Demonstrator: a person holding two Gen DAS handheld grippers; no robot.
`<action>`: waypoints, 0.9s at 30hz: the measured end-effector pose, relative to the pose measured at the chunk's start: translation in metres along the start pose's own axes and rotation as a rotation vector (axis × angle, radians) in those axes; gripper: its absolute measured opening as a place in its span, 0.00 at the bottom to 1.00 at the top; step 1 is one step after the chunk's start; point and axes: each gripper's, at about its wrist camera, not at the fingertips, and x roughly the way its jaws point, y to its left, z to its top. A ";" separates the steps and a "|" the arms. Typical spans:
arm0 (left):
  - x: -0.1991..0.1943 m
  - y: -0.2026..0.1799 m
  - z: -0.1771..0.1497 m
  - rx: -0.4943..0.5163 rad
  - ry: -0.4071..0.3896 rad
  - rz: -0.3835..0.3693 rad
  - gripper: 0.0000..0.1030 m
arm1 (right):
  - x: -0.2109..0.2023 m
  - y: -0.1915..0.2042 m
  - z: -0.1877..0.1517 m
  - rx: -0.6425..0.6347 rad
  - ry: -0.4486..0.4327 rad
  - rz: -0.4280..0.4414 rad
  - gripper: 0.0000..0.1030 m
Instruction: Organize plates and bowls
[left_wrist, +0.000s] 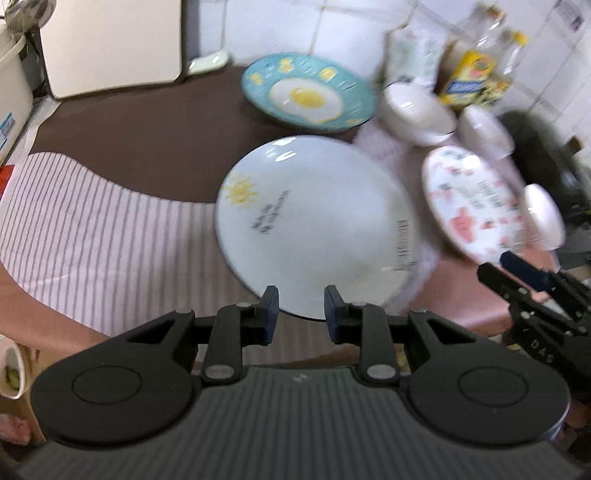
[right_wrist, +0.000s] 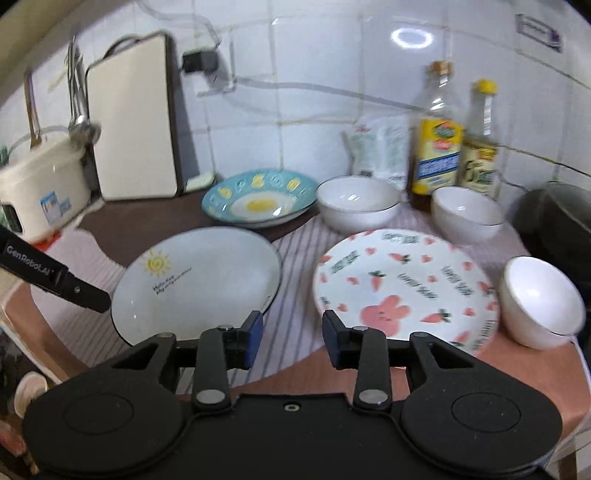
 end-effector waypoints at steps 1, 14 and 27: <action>-0.007 -0.006 -0.002 0.006 -0.021 -0.010 0.25 | -0.009 -0.004 0.000 0.011 -0.014 -0.007 0.42; -0.065 -0.080 -0.014 0.102 -0.188 -0.052 0.30 | -0.080 -0.027 0.000 0.041 -0.116 -0.089 0.48; -0.045 -0.139 -0.013 0.183 -0.289 -0.051 0.43 | -0.096 -0.056 -0.004 0.032 -0.165 -0.151 0.60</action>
